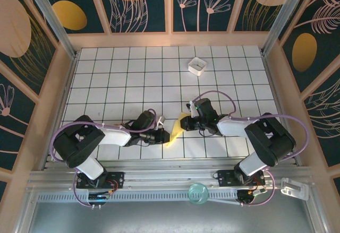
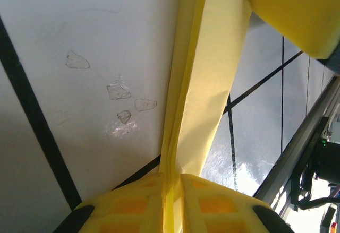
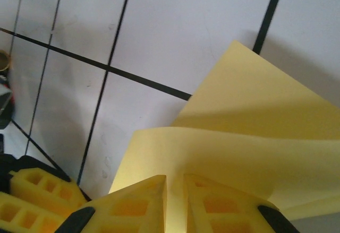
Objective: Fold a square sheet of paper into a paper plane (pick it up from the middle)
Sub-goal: Perform the fifth fold on the wing at the bottom-center of the table.
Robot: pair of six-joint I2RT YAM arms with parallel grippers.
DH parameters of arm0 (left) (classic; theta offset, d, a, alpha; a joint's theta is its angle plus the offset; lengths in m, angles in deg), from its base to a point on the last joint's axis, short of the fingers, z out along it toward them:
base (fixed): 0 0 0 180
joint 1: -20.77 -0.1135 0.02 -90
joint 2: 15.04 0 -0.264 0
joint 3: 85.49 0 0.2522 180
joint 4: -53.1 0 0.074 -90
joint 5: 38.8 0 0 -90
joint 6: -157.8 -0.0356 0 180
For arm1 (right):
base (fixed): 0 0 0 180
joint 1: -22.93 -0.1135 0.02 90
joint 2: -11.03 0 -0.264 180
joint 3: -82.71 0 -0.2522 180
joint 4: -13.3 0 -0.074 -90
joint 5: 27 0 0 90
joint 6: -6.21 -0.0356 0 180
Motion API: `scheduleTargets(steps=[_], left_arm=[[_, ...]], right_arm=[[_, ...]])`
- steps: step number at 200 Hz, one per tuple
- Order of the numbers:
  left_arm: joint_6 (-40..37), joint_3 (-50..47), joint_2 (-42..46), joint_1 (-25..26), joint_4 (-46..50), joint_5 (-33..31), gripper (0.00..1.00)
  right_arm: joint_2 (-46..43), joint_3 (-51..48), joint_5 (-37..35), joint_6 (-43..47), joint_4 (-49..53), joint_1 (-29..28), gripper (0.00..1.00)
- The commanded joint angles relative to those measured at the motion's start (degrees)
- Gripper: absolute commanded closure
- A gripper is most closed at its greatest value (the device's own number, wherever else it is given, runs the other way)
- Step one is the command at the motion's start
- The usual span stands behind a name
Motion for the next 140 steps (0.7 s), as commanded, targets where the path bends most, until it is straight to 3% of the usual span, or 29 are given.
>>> scheduleTargets(steps=[1,140], left_arm=[[-2.21,-0.14,-2.94,0.48,3.97,-1.60,0.83],[-3.97,0.99,-4.88,0.51,7.13,-4.68,0.86]], right_arm=[[-2.55,-1.03,1.56,0.68,-1.78,0.24,0.83],[-1.97,-2.53,3.88,-4.05,-6.03,-6.96,0.87]])
